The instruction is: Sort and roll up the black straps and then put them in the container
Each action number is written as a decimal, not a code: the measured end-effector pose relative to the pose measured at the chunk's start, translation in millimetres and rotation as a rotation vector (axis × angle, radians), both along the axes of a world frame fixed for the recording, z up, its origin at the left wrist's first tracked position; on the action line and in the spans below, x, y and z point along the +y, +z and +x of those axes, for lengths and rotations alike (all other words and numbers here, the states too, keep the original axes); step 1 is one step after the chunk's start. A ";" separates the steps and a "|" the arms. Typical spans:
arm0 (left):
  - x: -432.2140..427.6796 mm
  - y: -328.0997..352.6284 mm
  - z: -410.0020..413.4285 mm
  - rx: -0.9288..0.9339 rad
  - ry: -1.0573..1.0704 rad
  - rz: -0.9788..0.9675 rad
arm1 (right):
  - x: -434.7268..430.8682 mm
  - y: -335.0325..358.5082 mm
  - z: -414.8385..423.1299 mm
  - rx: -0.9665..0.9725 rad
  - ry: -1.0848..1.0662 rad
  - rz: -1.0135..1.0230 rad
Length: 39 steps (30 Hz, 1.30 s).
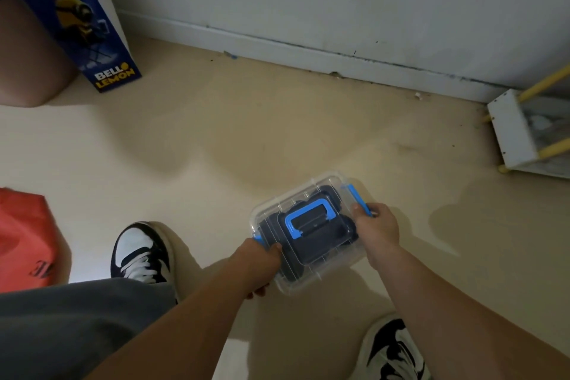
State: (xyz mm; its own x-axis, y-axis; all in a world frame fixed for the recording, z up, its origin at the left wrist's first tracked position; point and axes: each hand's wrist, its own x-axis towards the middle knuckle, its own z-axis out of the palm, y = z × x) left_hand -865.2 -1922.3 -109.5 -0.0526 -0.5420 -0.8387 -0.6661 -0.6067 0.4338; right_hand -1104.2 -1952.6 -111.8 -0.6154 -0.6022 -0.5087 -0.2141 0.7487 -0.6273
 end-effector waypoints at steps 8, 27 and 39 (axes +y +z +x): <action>2.7 2.1 -30.8 -0.027 0.236 0.035 | 71.1 -5.5 18.1 -0.670 -0.143 0.198; -119.7 19.5 -117.6 0.269 0.257 -0.288 | -75.1 8.0 -39.4 -0.857 -0.531 -0.183; -195.8 7.0 -129.2 0.242 0.167 -0.409 | -158.6 1.4 -73.5 -0.799 -0.513 -0.242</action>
State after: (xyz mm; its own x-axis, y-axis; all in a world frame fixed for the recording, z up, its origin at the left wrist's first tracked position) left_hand -994.5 -2118.0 -102.6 -0.1032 -0.8412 -0.5308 -0.4253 -0.4451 0.7880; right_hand -1177.8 -2111.2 -110.5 -0.3598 -0.5010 -0.7871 0.6559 0.4642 -0.5952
